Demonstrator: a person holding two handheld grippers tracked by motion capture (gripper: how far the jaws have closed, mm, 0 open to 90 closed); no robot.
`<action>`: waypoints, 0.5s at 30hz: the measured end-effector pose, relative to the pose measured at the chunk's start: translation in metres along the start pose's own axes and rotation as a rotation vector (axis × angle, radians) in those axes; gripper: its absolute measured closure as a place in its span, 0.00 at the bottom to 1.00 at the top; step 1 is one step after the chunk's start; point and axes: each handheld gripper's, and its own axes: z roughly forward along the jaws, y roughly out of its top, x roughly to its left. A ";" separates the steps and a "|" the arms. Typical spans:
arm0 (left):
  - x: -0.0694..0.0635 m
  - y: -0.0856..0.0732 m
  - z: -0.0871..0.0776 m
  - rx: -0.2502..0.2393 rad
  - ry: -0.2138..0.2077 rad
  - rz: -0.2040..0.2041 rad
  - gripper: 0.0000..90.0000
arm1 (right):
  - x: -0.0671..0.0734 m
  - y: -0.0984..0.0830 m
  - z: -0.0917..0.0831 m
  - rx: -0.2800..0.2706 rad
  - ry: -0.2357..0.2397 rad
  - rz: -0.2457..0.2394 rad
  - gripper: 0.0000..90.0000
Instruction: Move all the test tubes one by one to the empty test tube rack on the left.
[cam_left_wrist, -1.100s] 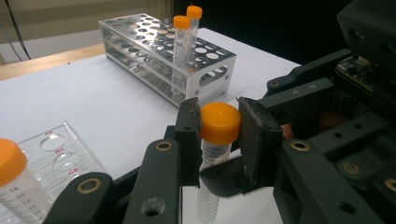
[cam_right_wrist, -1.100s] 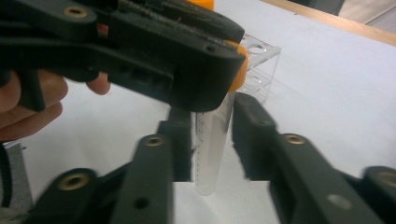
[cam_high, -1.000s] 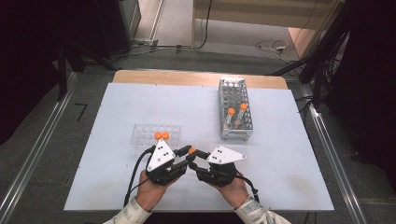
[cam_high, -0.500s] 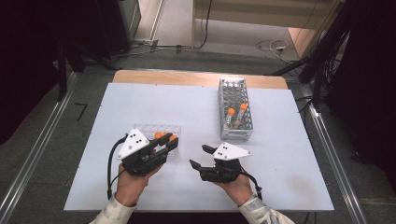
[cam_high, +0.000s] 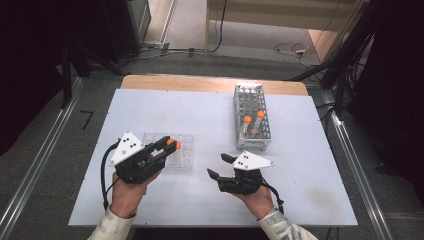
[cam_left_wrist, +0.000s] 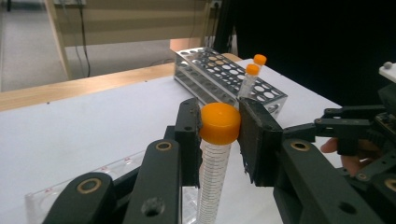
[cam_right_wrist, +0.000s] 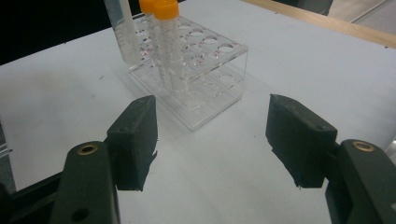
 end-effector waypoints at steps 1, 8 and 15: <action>0.002 0.000 -0.001 -0.001 0.009 0.000 0.78 | 0.000 0.000 0.000 0.000 -0.001 0.000 0.36; 0.011 0.001 -0.005 -0.007 0.053 -0.010 0.78 | -0.002 0.000 -0.001 -0.003 -0.009 0.007 0.37; 0.019 0.002 -0.008 -0.026 0.105 -0.016 0.78 | -0.003 -0.001 0.001 0.000 -0.012 0.008 0.37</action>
